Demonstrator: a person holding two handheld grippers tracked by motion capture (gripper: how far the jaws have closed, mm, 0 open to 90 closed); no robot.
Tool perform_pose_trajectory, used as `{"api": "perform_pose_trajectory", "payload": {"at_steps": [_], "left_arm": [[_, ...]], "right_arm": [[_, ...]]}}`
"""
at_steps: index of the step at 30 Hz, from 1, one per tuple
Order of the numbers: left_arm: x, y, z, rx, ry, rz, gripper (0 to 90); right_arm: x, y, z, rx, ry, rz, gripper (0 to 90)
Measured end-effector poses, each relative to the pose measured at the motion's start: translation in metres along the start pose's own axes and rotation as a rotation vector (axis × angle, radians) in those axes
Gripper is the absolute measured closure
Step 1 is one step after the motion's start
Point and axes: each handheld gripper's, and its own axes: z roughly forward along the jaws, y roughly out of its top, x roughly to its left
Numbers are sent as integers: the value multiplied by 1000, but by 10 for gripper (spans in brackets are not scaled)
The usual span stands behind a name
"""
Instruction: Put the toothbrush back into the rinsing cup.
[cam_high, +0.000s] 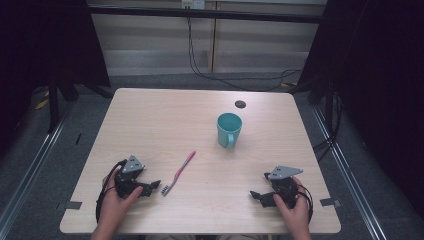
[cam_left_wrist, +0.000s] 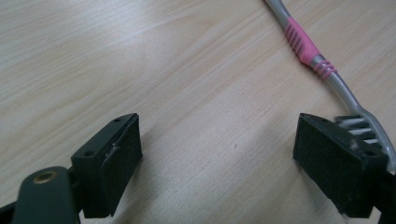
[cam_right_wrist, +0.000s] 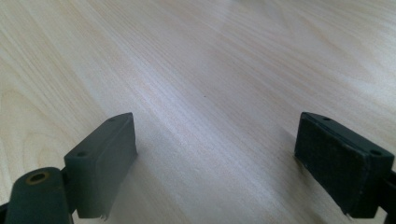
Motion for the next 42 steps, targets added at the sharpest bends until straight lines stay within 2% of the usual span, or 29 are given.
{"api": "perform_pose_trajectory", "payload": {"at_steps": [17, 21, 25, 27, 28, 29, 30, 31, 32, 35, 36, 42], "left_arm": [[0, 0, 0, 3, -1, 3, 149], [3, 1, 0, 2, -19, 12, 148], [5, 3, 0, 11, -35, -7, 157], [7, 6, -1, 36, -41, -28, 157], [7, 10, -2, 76, -40, -40, 165], [7, 10, -2, 76, -40, -40, 168], [8, 15, -2, 117, -39, -51, 173], [8, 15, -2, 117, -39, -51, 176], [9, 19, -2, 149, -43, -55, 179], [9, 23, -2, 167, -45, -52, 190], [9, 28, -1, 191, -50, -49, 191], [10, 44, -3, 226, -63, -52, 200]], "right_arm": [[0, 0, 0, 0, 2, -2, 123], [0, 0, 0, -1, 2, -2, 123], [0, 0, 0, -1, 2, -2, 123], [0, 0, 0, -1, 2, -2, 123], [0, 0, 0, -1, 2, -2, 123], [0, 0, 0, -1, 2, -2, 123], [0, 0, 0, 0, 2, -3, 123], [0, 0, 0, -1, 2, -2, 123], [0, 0, 0, -1, 2, -2, 123], [0, 0, 0, 0, 2, -3, 123], [0, 0, 0, 0, 2, -2, 123], [0, 0, 0, -1, 2, -2, 123]]}}
